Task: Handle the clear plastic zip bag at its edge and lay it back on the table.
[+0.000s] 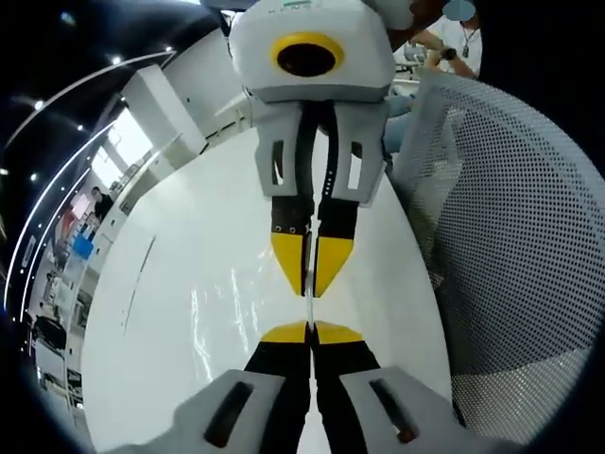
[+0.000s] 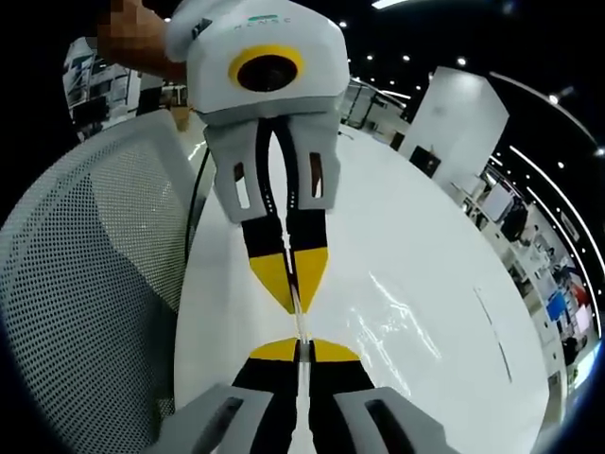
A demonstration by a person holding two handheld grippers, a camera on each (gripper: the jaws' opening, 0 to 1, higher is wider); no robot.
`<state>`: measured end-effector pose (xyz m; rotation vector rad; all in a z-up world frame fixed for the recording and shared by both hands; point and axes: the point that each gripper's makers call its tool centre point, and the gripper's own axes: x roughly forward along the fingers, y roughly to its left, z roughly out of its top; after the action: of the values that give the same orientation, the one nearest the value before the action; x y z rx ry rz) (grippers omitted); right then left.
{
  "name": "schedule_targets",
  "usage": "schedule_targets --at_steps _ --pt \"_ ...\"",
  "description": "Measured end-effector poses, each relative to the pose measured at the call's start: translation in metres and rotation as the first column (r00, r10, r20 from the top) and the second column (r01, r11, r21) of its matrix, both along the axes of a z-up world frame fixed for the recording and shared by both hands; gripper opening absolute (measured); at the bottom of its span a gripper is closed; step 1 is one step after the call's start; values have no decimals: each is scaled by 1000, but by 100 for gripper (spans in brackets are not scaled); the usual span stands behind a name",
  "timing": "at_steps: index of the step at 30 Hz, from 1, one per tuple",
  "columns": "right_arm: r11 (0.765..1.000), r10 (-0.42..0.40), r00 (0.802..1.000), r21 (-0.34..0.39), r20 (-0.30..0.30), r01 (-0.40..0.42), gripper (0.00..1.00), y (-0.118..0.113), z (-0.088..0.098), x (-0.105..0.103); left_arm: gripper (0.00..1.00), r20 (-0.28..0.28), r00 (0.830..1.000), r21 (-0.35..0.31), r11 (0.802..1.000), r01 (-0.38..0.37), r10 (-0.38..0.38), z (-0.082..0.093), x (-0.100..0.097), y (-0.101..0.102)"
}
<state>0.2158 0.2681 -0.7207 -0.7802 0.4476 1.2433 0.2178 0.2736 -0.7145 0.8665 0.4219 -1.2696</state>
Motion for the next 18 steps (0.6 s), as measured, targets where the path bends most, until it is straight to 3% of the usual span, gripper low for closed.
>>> schedule_targets --at_steps 18 --pt "1000 -16 1000 4 -3 16 0 -5 -1 2 0 3 1000 -8 1000 -4 4 5 0 2"
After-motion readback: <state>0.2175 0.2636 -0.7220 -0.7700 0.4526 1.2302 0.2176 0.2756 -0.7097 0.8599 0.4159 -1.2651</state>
